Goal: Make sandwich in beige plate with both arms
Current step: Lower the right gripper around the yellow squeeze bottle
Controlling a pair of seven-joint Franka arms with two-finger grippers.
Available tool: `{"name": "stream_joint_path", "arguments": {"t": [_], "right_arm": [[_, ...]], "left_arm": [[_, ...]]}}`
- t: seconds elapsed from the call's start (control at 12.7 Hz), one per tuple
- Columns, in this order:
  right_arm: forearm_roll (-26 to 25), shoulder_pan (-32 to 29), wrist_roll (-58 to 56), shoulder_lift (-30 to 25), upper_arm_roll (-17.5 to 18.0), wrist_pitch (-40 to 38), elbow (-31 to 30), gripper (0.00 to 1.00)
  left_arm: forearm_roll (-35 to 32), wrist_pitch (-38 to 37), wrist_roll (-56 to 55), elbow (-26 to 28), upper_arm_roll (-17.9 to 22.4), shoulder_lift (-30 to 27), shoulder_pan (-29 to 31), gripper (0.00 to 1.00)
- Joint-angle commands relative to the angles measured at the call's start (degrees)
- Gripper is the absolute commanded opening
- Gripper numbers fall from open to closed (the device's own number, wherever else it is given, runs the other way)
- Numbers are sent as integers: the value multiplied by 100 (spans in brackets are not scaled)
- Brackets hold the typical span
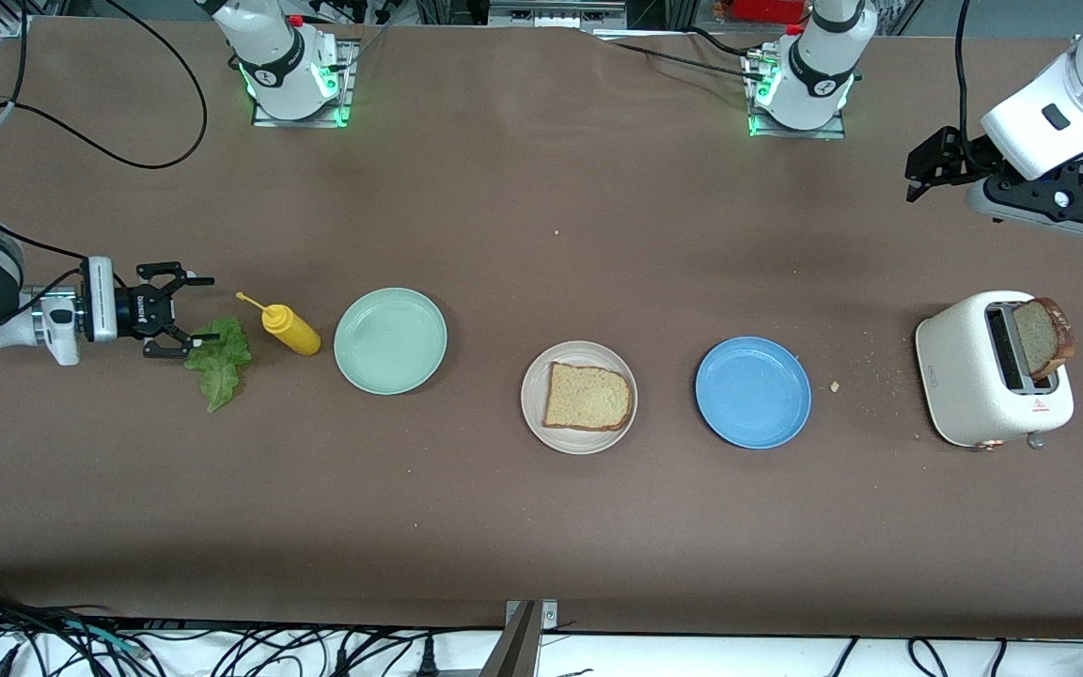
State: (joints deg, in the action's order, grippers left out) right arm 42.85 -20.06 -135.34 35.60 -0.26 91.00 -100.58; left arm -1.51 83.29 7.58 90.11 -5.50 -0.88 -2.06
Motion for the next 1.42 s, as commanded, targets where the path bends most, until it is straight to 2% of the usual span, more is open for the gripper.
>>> {"name": "stream_joint_path", "arguments": {"t": [0.0, 0.24, 0.87, 1.34], "right_arm": [[311, -77, -492, 280, 43, 119, 12, 100], [399, -77, -739, 465, 61, 190, 12, 100], [1251, 160, -916, 852, 122, 190, 21, 100], [1708, 450, -968, 1001, 158, 260, 21, 100]], "left_arm": [[-104, -32, 41, 86, -21, -114, 30, 100], [-104, -41, 41, 86, -21, -114, 30, 100], [-104, -41, 50, 86, -13, -114, 126, 100], [-16, -41, 208, 77, -12, -97, 259, 100]]}}
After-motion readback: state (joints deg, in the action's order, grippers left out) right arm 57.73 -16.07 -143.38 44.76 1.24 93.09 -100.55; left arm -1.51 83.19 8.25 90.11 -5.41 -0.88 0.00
